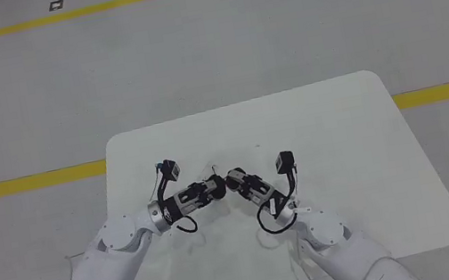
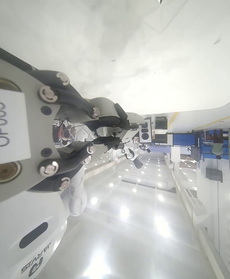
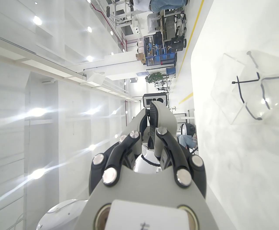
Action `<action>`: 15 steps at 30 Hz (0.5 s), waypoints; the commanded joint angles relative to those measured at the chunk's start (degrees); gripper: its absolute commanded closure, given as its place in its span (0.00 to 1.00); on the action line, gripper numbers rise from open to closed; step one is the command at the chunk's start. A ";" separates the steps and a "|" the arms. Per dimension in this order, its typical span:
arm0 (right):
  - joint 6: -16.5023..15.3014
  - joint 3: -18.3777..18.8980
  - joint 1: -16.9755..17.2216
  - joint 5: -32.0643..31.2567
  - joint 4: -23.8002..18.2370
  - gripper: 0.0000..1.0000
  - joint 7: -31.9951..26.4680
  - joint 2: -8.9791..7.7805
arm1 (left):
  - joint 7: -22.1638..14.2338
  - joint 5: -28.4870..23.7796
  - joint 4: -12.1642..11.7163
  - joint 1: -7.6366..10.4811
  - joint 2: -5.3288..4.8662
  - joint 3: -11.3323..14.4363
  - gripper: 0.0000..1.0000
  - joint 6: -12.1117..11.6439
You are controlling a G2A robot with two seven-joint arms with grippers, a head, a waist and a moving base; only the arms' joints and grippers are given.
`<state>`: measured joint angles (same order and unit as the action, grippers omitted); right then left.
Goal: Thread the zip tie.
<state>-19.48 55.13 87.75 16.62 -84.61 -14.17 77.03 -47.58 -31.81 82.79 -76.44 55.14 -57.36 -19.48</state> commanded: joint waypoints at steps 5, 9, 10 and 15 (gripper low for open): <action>0.00 0.27 0.43 -0.32 -0.13 1.00 -0.39 0.19 | 0.06 0.52 0.35 -0.35 0.13 -0.16 1.00 0.00; 0.00 0.73 1.00 -0.52 -0.31 0.00 -0.93 0.22 | -0.06 0.77 0.50 -0.81 0.12 -0.43 1.00 0.00; 0.00 0.87 1.13 -0.49 -0.40 0.00 -1.09 0.21 | -0.12 0.82 0.55 -0.93 0.10 -0.57 1.00 0.00; 0.00 2.15 1.79 -1.18 -1.17 0.00 -2.46 -0.01 | -0.75 0.97 1.01 -1.82 -0.16 -1.76 1.00 0.00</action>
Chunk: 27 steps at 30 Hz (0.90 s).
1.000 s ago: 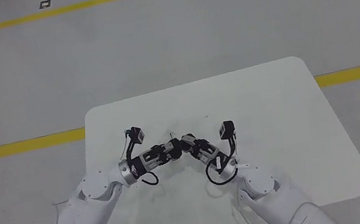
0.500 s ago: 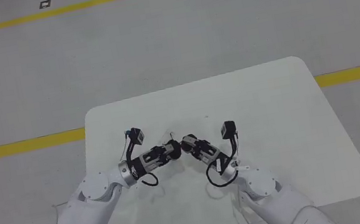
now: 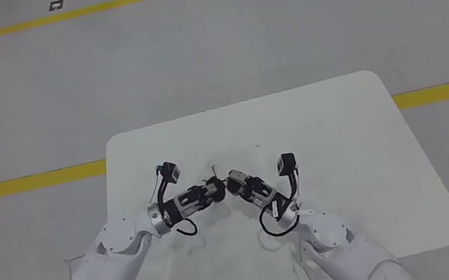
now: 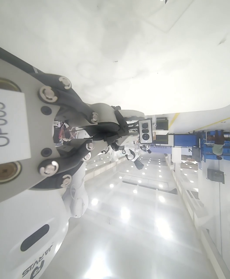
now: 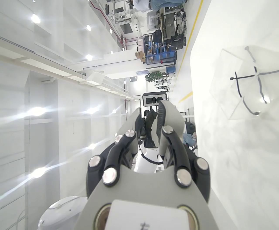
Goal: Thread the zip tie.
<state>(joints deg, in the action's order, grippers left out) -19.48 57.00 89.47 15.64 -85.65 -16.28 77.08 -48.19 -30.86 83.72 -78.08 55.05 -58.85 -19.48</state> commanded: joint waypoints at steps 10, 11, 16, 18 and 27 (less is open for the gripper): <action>0.00 1.93 -1.45 -2.15 0.41 0.00 -9.49 -0.81 | -4.27 2.62 0.89 -1.07 -0.97 -2.70 1.00 0.07; 0.00 1.93 -1.45 -2.15 0.41 0.00 -9.49 -0.81 | -4.27 2.62 0.89 -1.07 -0.97 -2.70 1.00 0.07; 0.00 1.93 -1.45 -2.15 0.41 0.00 -9.49 -0.81 | -4.27 2.62 0.89 -1.07 -0.97 -2.70 1.00 0.07; 0.07 1.87 -1.59 -2.59 0.43 0.00 -9.88 -0.85 | -3.25 4.00 1.04 -0.85 -0.91 -2.31 1.00 0.67; 0.18 2.86 -6.79 1.81 6.83 0.00 -26.25 -1.65 | -16.83 0.31 -2.33 -1.36 -2.57 -7.99 1.00 0.00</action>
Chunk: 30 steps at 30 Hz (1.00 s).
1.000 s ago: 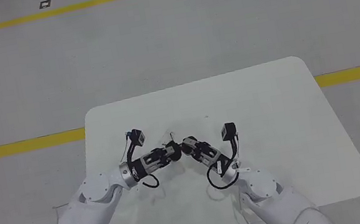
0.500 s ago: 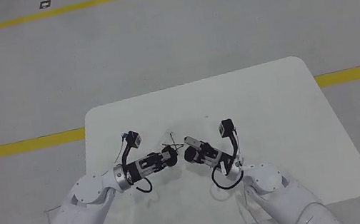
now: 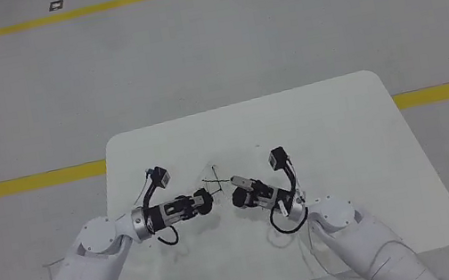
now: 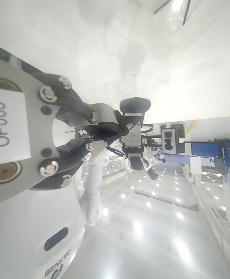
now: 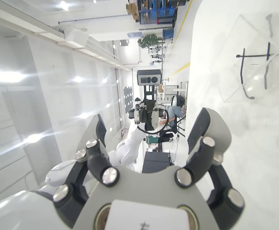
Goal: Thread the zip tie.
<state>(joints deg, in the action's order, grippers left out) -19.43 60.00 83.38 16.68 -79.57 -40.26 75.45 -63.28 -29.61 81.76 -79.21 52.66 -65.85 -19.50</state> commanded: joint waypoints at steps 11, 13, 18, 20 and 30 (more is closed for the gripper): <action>0.98 -1.05 -2.90 4.25 3.37 0.00 -7.83 0.06 | -8.38 -2.02 -1.12 -0.45 -0.51 -3.34 1.00 0.27; 1.10 -1.32 -3.44 5.48 4.96 0.00 -8.72 0.11 | -7.53 -1.60 -0.64 -0.54 -0.36 -2.30 1.00 0.79; -0.05 -2.74 -5.90 11.63 8.44 0.00 -14.16 0.64 | -9.16 -1.20 -1.29 0.06 -0.41 -1.40 1.00 0.60; -0.05 -3.31 -6.79 13.03 9.29 0.00 -15.65 0.89 | -9.46 -1.27 -1.51 0.17 -0.46 -1.31 1.00 0.44; -0.05 -5.69 -9.20 16.37 13.66 0.62 -18.92 2.42 | -10.61 -1.82 -1.60 0.45 -0.48 -0.55 1.00 0.02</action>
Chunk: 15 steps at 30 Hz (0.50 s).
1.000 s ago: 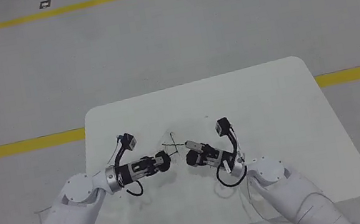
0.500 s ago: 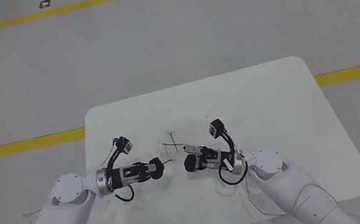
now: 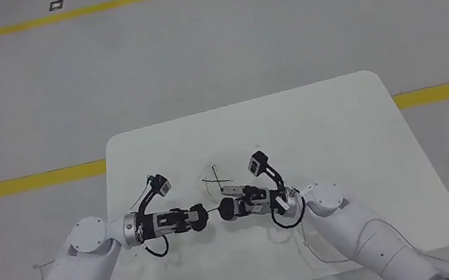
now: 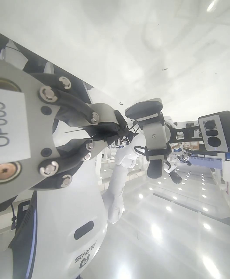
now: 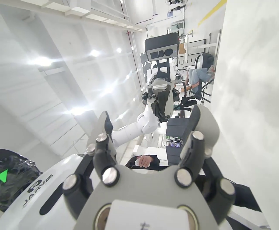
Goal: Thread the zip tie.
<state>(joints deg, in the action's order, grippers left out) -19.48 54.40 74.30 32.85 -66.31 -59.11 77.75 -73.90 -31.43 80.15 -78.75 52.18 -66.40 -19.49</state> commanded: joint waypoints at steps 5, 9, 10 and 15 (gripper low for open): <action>0.00 -0.11 -0.50 0.45 2.06 0.89 -0.91 0.68 | 0.02 0.00 0.00 0.00 0.00 -0.01 1.00 0.01; 0.00 -0.24 -0.56 0.07 2.84 0.90 -1.91 1.01 | 0.02 0.00 0.00 0.00 0.00 -0.01 1.00 0.01; 0.00 -0.24 -0.60 -0.01 3.02 0.91 -2.07 1.08 | 0.02 0.00 0.00 0.00 0.00 -0.01 1.00 0.01; 0.00 0.05 -0.57 -0.07 3.57 0.87 -2.83 1.40 | 0.02 0.00 0.00 0.00 0.00 -0.01 1.00 0.01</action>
<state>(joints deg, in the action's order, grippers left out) -19.48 54.36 73.67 32.78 -62.79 -61.77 79.10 -73.88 -31.43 80.16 -78.76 52.18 -66.40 -19.48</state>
